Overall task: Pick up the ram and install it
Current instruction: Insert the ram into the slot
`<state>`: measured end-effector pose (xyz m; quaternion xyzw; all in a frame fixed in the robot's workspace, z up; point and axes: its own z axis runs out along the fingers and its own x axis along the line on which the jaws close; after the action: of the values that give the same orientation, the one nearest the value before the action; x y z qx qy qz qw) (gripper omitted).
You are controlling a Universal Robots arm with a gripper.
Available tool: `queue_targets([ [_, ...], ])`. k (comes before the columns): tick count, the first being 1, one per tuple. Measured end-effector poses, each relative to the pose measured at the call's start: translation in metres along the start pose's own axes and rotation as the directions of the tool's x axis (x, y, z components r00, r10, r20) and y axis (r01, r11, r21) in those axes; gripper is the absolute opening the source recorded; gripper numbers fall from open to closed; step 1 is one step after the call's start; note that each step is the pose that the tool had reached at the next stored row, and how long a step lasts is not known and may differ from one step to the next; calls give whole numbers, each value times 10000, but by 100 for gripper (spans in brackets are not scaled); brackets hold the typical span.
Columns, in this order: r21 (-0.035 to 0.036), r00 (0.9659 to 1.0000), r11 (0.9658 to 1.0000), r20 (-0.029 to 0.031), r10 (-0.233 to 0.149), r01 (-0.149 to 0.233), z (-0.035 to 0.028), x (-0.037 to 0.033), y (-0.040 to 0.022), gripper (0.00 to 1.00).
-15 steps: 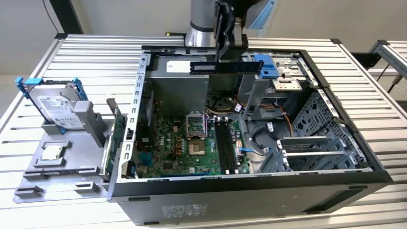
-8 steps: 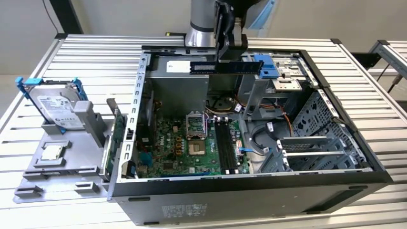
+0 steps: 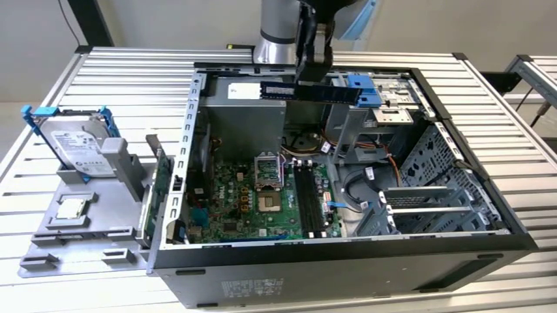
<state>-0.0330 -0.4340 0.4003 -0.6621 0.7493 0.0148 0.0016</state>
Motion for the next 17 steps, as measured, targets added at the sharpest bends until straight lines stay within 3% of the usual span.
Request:
queue_targets([
  [4,12,9985,9985,12,545,-545,0,0,0,0],
  [9,23,9934,9934,25,1144,-1144,0,0,0,0],
  [13,34,9849,9849,38,1729,-1729,0,0,0,0],
  [17,45,9724,9724,53,2334,-2335,0,0,0,0],
])
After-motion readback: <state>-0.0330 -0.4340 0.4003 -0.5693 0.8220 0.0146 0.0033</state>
